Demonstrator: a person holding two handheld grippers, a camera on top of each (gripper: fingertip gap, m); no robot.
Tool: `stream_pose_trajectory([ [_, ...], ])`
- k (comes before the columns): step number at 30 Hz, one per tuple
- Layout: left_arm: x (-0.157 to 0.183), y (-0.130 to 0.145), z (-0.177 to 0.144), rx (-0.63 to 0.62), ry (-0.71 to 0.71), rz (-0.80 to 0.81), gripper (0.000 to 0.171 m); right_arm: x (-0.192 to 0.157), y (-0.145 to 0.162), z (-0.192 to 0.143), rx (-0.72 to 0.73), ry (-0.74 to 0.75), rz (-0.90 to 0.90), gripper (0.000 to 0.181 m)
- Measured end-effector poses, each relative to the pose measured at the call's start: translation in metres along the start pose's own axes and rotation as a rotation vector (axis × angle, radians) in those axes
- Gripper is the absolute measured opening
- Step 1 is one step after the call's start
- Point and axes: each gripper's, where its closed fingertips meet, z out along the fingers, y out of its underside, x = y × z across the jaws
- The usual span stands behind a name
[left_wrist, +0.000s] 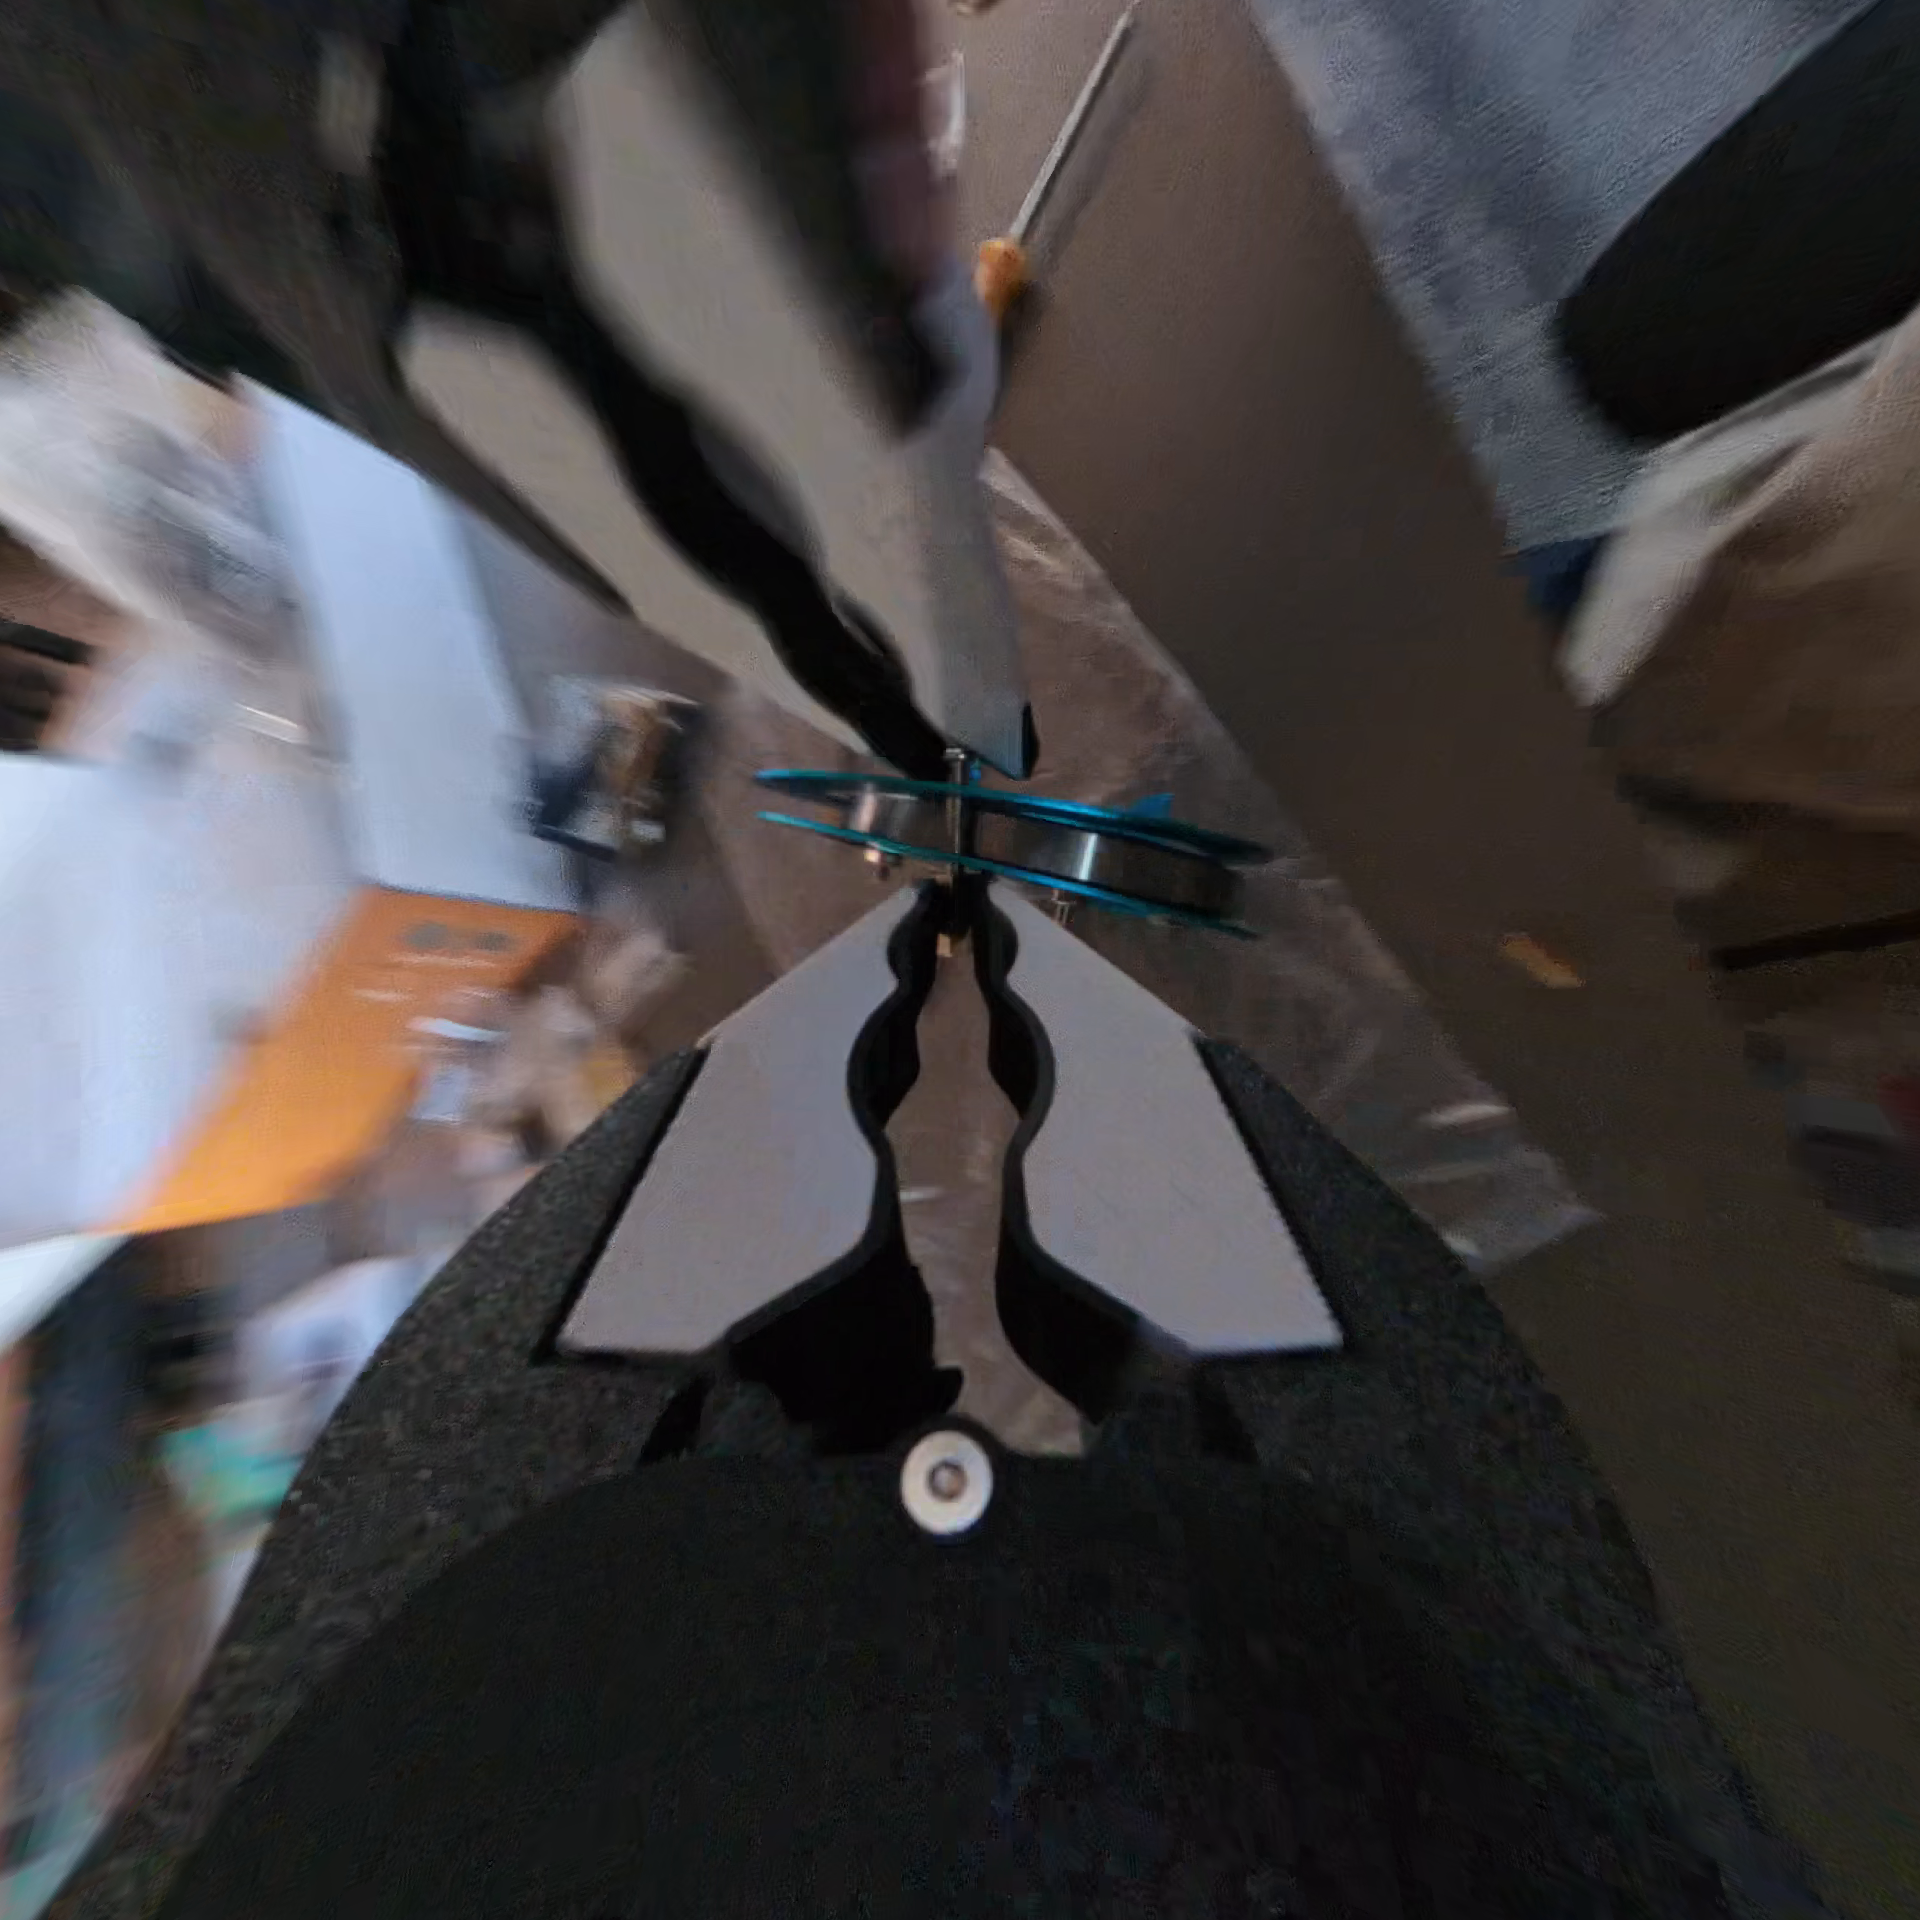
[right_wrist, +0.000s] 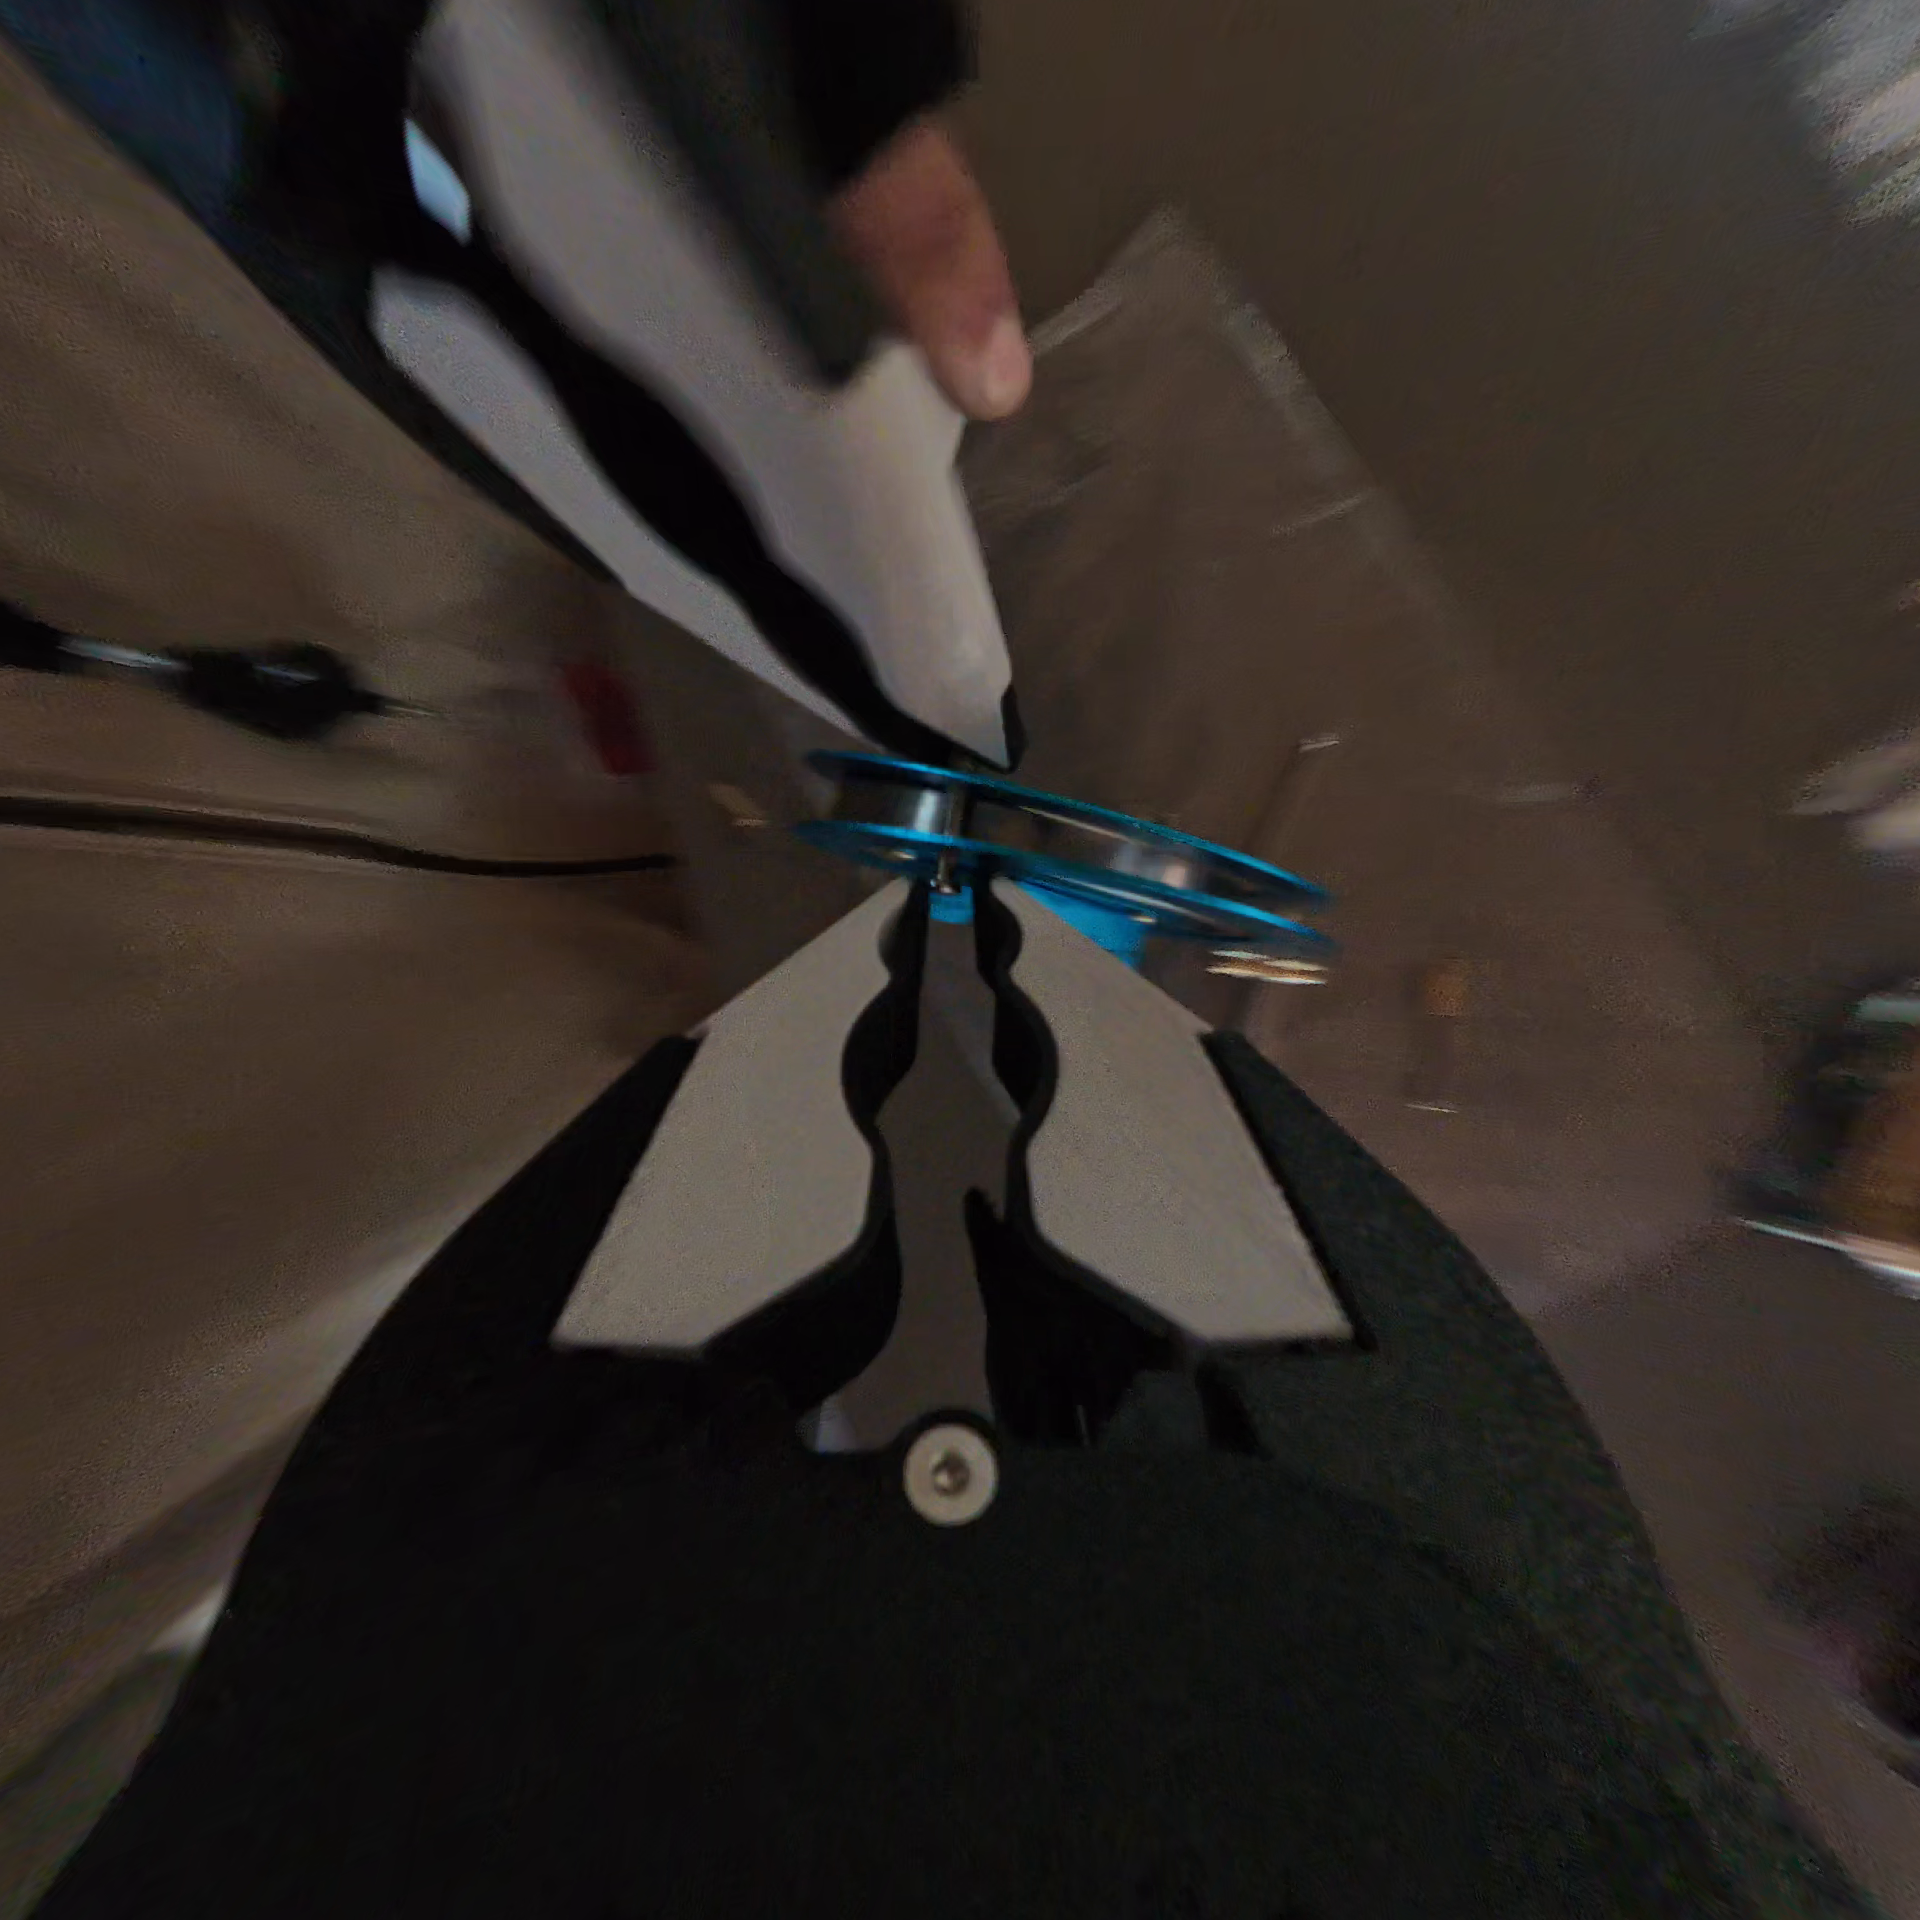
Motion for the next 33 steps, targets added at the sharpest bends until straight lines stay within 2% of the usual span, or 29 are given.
stream_pose_trajectory([
  [4, 0.006, 0.002, -0.006, -0.055, 0.485, -0.412, 0.004, 0.015, -0.006, -0.009, -0.018, 0.594, -0.372, 0.020],
  [6, 0.007, 0.000, -0.007, -0.092, 0.667, -0.599, 0.005, 0.013, -0.008, -0.005, -0.052, 0.799, -0.523, 0.028],
  [7, 0.008, -0.001, -0.008, -0.103, 0.739, -0.656, 0.005, 0.015, -0.010, -0.006, -0.073, 0.917, -0.596, 0.024],
  [10, 0.006, -0.004, -0.005, -0.115, 0.853, -0.747, 0.004, 0.021, -0.013, -0.010, -0.146, 1.172, -0.780, 0.010],
  [12, 0.003, -0.004, -0.003, -0.102, 0.853, -0.737, 0.004, 0.025, -0.012, -0.012, -0.153, 1.215, -0.804, 0.008],
  [15, 0.003, -0.006, -0.003, -0.091, 0.835, -0.703, 0.004, 0.024, -0.008, -0.009, -0.095, 1.097, -0.694, 0.004],
  [17, 0.005, -0.009, -0.001, -0.073, 0.791, -0.671, 0.004, 0.022, -0.005, -0.008, -0.111, 1.007, -0.614, 0.003],
  [18, 0.005, -0.010, -0.001, -0.055, 0.749, -0.612, 0.004, 0.020, -0.003, -0.007, -0.106, 0.937, -0.552, 0.003],
  [20, 0.003, -0.012, 0.003, -0.012, 0.565, -0.419, 0.004, 0.018, 0.001, -0.007, -0.065, 0.780, -0.415, 0.002],
  [23, 0.005, -0.013, 0.007, 0.016, 0.219, -0.024, 0.004, 0.011, 0.006, -0.004, 0.065, 0.366, -0.085, 0.002],
  [25, 0.006, -0.016, 0.009, 0.013, -0.015, 0.181, 0.003, 0.005, 0.010, -0.003, 0.113, 0.055, 0.149, 0.002],
  [27, 0.005, -0.018, 0.011, -0.030, -0.264, 0.447, 0.003, -0.003, 0.015, -0.004, 0.067, -0.218, 0.362, 0.001],
  [30, -0.001, -0.020, 0.015, -0.111, -0.587, 0.780, 0.003, -0.024, 0.015, -0.006, -0.021, -0.706, 0.719, 0.002],
  [31, 0.000, -0.022, 0.015, -0.109, -0.645, 0.849, 0.002, -0.028, 0.016, -0.006, -0.054, -0.813, 0.776, 0.002],
  [33, 0.001, -0.021, 0.014, -0.111, -0.683, 0.875, 0.002, -0.030, 0.017, -0.006, -0.094, -0.872, 0.791, 0.002],
])
